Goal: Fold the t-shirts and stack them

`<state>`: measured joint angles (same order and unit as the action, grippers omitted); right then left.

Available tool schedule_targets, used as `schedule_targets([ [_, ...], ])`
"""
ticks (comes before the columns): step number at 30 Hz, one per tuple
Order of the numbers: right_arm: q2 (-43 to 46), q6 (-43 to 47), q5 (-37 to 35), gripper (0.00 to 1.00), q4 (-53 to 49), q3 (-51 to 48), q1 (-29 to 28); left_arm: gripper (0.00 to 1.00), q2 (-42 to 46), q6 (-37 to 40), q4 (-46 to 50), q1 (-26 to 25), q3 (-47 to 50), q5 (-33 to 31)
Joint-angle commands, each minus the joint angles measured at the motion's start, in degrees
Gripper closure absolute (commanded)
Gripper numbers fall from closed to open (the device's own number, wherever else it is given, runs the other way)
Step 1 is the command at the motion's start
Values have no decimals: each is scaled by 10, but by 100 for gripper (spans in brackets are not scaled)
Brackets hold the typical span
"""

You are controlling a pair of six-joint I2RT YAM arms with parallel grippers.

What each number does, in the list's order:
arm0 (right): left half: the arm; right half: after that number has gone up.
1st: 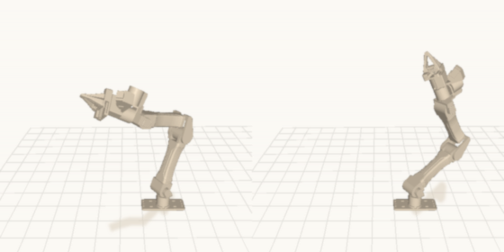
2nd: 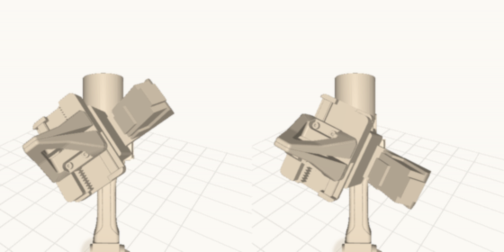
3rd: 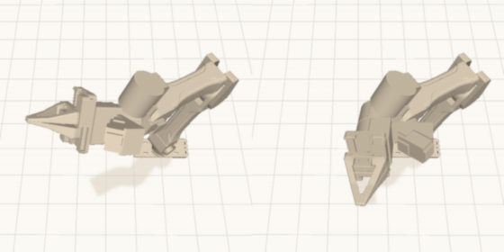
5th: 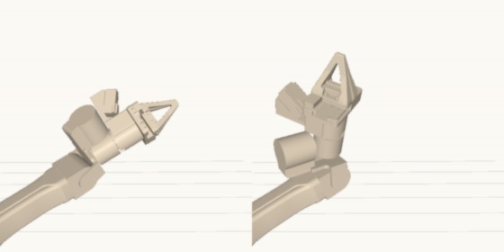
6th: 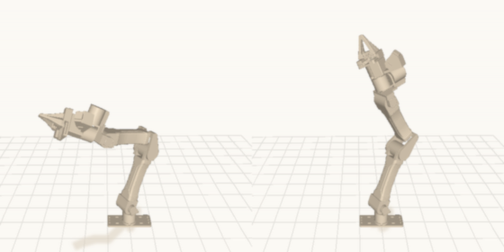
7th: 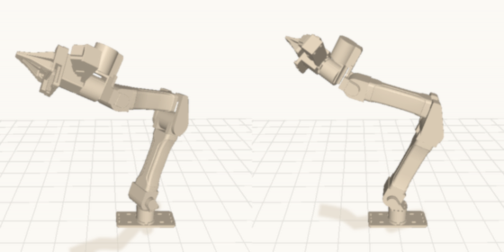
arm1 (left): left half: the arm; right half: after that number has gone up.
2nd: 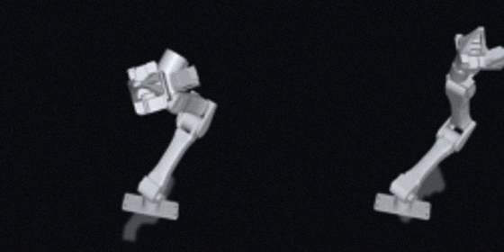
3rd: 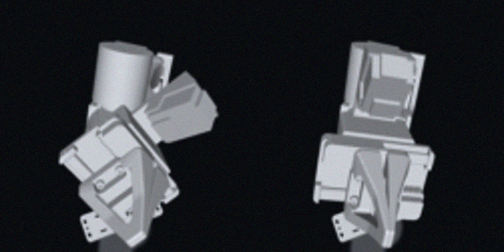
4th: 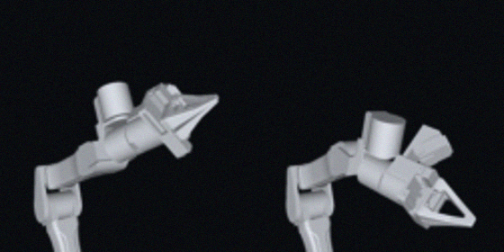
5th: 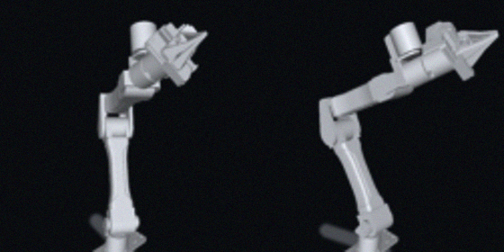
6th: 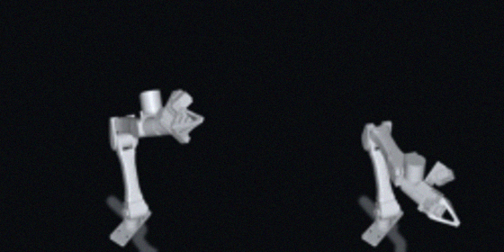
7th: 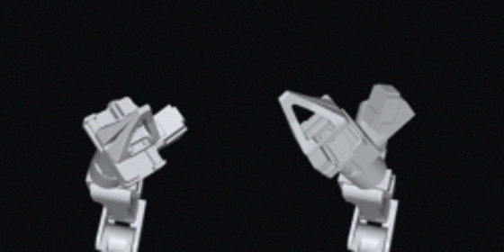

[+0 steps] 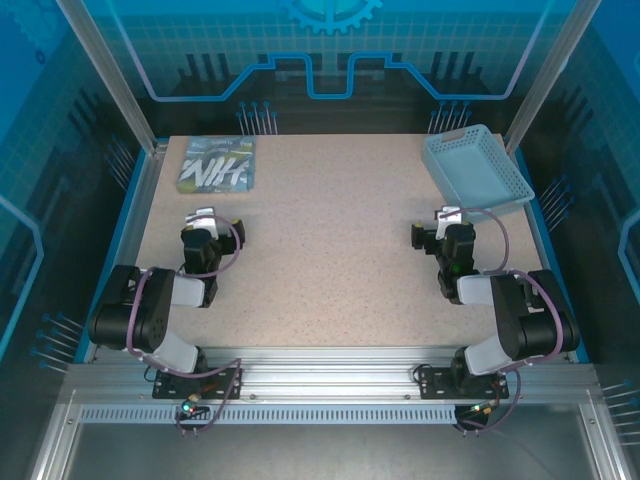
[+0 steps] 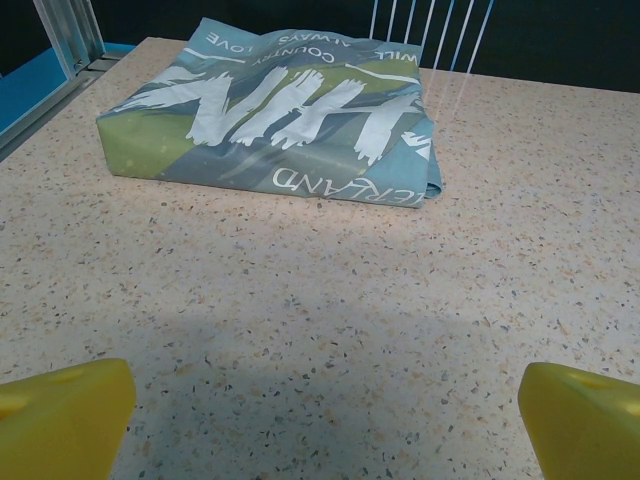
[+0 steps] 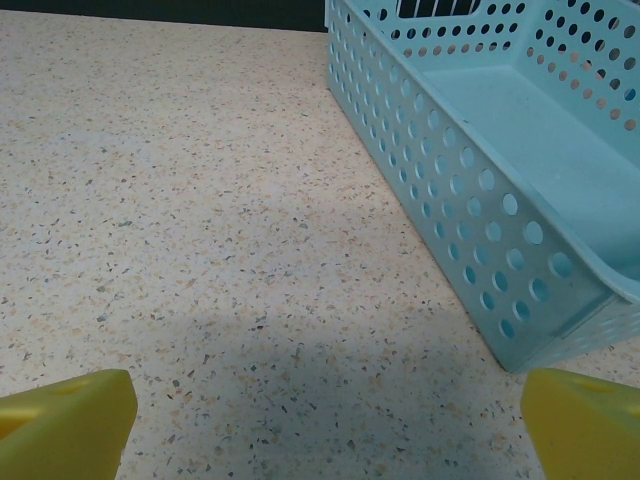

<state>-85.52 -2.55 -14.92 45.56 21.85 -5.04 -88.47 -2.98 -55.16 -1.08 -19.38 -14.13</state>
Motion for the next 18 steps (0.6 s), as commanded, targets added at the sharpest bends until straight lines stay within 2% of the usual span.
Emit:
schedule_targets([
  [1,-5,-3,-4,0,15,8,2,1,-3,5,-4,-1,-9,-5],
  [18,-5,-4,-1,0,16,7,2,1,-3,3,-7,1,-7,-1],
])
